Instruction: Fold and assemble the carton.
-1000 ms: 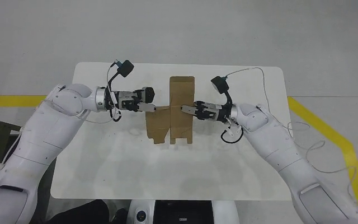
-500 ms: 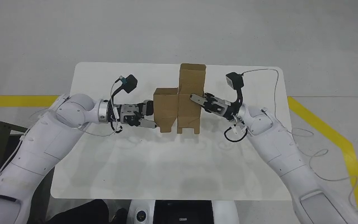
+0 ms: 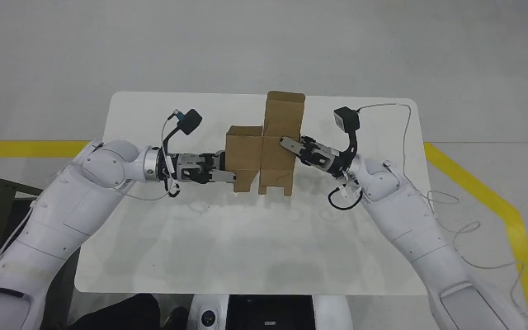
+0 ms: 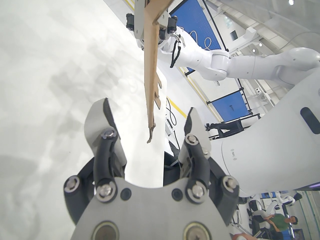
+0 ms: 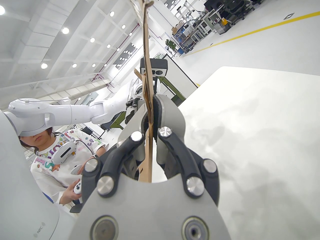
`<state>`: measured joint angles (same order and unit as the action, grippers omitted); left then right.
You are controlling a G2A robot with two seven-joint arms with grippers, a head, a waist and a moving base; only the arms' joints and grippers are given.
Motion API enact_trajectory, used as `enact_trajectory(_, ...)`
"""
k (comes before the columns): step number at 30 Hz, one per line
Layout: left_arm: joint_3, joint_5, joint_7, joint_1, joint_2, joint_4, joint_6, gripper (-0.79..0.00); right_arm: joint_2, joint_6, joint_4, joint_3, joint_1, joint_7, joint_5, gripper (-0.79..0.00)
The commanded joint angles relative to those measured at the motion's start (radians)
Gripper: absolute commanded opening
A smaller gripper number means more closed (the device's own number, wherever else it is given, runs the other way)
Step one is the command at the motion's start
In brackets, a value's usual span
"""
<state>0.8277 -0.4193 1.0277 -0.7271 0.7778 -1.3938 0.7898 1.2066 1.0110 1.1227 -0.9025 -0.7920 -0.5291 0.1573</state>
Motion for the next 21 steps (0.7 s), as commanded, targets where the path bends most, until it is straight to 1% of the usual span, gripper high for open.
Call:
enact_trajectory(1,-0.001,-0.007,0.005,0.002,0.003,0.002,-0.005,-0.785,0.001,0.001,-0.001,0.001,0.001,-0.001,0.001,-0.785)
enact_trajectory(6,-0.001,-0.019,0.018,0.008,0.011,0.005,-0.015,-0.785,0.004,-0.001,-0.005,-0.001,0.001,-0.005,0.005,-0.785)
enact_trajectory(7,-0.001,-0.023,0.02,0.008,0.013,0.007,-0.018,-0.785,0.004,-0.001,-0.005,-0.001,0.001,-0.004,0.007,-0.763)
enact_trajectory(8,0.0,-0.026,0.023,0.009,0.014,0.008,-0.021,-0.785,0.004,-0.003,-0.007,-0.002,0.0,-0.006,0.007,-0.554)
enact_trajectory(9,0.001,-0.027,0.026,0.01,0.015,0.009,-0.024,-0.785,0.004,-0.007,-0.01,-0.004,0.0,-0.008,0.007,-0.434)
enact_trajectory(10,0.002,-0.027,0.03,0.011,0.015,0.009,-0.027,-0.785,0.004,-0.009,-0.01,-0.006,0.0,-0.013,0.006,0.0)
enact_trajectory(13,0.007,-0.017,0.048,0.015,0.014,0.009,-0.045,-0.785,-0.001,-0.008,-0.014,-0.023,-0.004,-0.019,0.012,0.0)
enact_trajectory(16,0.01,-0.004,0.079,0.022,0.01,0.008,-0.077,-0.785,-0.01,-0.02,-0.01,-0.042,-0.008,-0.052,0.006,0.0)
enact_trajectory(21,0.007,-0.025,0.157,0.038,-0.002,0.008,-0.154,-0.785,-0.04,-0.062,0.008,-0.089,-0.013,-0.185,-0.005,0.0)
